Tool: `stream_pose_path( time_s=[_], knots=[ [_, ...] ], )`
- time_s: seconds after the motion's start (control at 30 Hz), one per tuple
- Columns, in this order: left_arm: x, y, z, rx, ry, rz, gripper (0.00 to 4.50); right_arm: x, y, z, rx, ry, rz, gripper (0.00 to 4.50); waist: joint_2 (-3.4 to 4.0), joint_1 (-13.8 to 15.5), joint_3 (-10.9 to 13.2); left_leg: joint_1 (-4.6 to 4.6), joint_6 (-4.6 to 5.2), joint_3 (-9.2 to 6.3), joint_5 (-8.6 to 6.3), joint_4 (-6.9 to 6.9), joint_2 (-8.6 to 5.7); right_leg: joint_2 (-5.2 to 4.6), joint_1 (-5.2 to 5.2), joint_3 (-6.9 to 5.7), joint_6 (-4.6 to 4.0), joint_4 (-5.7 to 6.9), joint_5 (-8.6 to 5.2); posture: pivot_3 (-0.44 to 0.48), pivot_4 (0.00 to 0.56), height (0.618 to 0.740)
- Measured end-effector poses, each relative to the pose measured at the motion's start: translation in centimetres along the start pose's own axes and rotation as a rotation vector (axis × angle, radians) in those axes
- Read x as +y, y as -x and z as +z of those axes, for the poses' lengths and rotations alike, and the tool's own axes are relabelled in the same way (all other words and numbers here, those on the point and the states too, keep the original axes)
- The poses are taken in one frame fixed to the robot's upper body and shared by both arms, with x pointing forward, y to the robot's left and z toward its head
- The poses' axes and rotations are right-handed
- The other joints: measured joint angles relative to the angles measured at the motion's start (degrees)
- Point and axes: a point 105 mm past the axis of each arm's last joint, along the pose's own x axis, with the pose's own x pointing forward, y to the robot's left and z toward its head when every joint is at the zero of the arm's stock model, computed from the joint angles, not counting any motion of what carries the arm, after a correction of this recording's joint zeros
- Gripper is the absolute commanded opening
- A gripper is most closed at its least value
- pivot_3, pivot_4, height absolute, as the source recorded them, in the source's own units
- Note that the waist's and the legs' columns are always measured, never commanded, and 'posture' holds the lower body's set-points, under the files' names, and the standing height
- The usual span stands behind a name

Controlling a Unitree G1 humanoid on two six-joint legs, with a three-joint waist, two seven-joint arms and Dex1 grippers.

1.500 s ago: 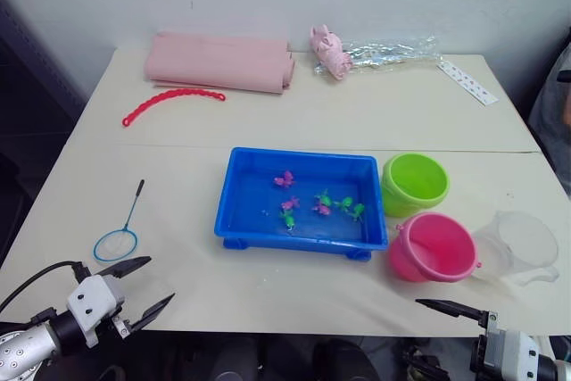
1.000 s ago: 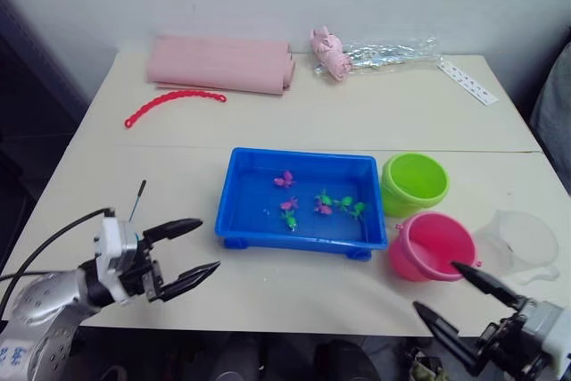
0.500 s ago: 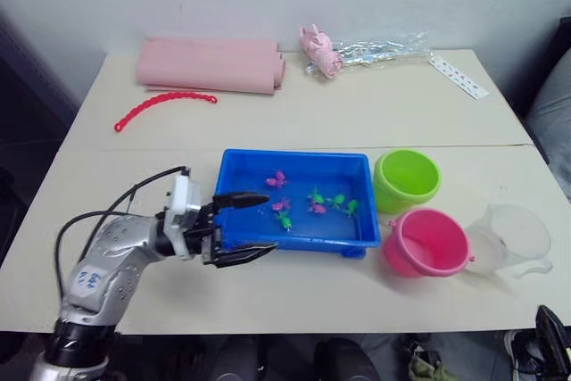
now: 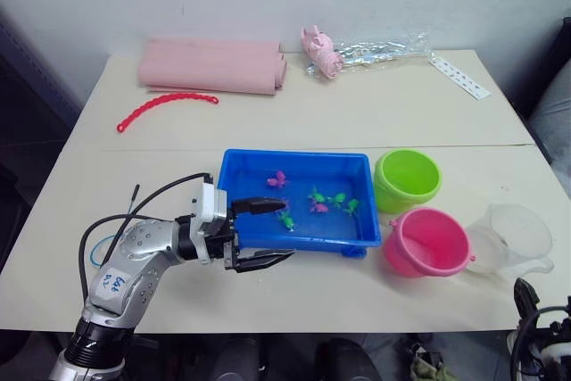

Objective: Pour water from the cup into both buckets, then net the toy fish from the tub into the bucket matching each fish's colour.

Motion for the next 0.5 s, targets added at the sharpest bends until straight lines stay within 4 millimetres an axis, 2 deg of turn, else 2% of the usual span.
stream_pose_path(
  time_s=[0.33, 0.5],
  knots=[
    [0.0, 0.5, -0.4, 0.035, -0.008, 0.018, 4.43, -0.5, -2.4, -0.7, -0.003, 0.007, -0.079, 4.50, 0.08, 0.3, 0.0, 0.01, 0.05, 0.03, 0.04, 0.07, 0.00, 0.00, 0.00, 0.01, 0.00, 0.10, 0.00, 0.000, 0.150, 0.740],
    [0.2, 0.5, -0.4, 0.036, -0.021, 0.037, 4.43, -0.3, -3.5, -0.2, -0.030, -0.016, -0.116, 4.50, 0.09, 0.2, -0.1, 0.02, 0.06, 0.03, 0.04, 0.07, 0.01, 0.01, -0.01, 0.01, 0.00, 0.15, 0.00, 0.000, 0.150, 0.740]
  ],
)
